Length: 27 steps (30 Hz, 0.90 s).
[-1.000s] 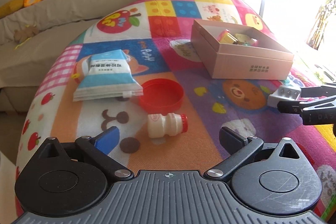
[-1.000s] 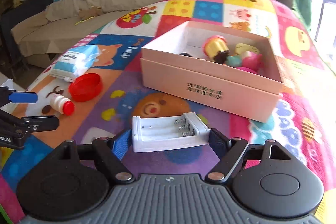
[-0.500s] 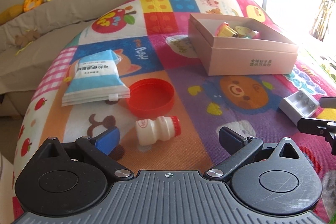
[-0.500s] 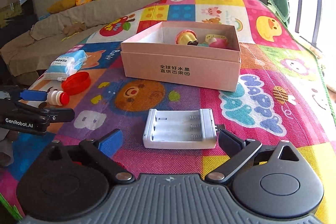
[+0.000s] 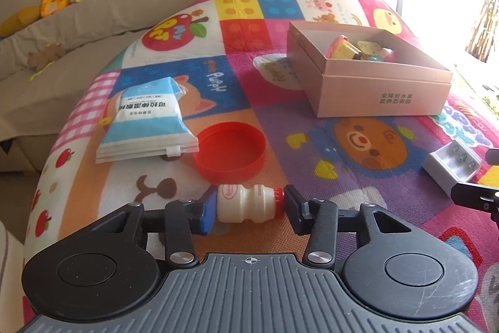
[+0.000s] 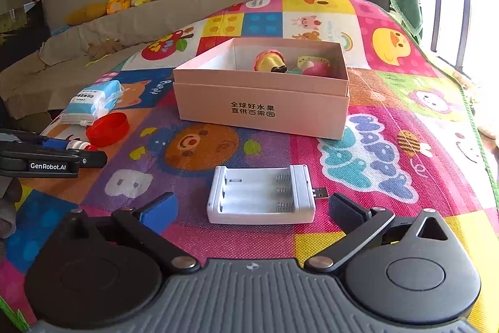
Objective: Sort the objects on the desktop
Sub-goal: 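Grasp the yogurt bottle with the left tool while the right lifts the charger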
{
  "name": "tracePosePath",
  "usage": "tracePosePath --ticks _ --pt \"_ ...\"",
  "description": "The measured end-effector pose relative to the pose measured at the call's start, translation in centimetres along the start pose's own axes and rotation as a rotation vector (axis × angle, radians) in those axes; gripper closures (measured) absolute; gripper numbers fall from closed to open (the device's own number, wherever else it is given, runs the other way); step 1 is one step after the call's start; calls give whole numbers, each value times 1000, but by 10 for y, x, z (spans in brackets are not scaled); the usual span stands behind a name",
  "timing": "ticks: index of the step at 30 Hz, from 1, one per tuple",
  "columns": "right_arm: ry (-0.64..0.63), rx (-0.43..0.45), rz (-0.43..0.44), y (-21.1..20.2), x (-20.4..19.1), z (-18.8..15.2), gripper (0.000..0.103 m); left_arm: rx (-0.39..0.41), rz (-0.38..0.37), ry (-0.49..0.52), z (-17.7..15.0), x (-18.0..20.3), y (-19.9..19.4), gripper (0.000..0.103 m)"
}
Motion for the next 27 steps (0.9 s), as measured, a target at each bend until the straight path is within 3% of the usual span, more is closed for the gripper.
tracePosePath --ticks 12,14,19,21,22,27 --pt "-44 -60 -35 14 -3 7 1 10 -92 12 -12 7 -15 55" --pt "-76 -62 -40 16 -7 10 7 11 -100 5 -12 6 -15 55" --pt "-93 -97 -50 30 -8 14 9 13 -113 -2 -14 4 -16 55" --pt "-110 -99 -56 30 -10 17 16 13 -114 -2 -14 4 -16 55" --pt "-118 -100 -57 29 -10 18 25 13 -114 -1 -14 4 -17 55" --pt "-171 -87 -58 13 -15 21 25 28 -127 6 -10 5 -22 55"
Point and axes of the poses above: each gripper's, at about its wrist camera, not at the fingertips, and y roughly the way its jaws point, x to its right, z to its top, the point moved 5 cm from there along y, roughly the way its jaws point, and after that the axes turned 9 degrees about -y, right-handed, at the moved point
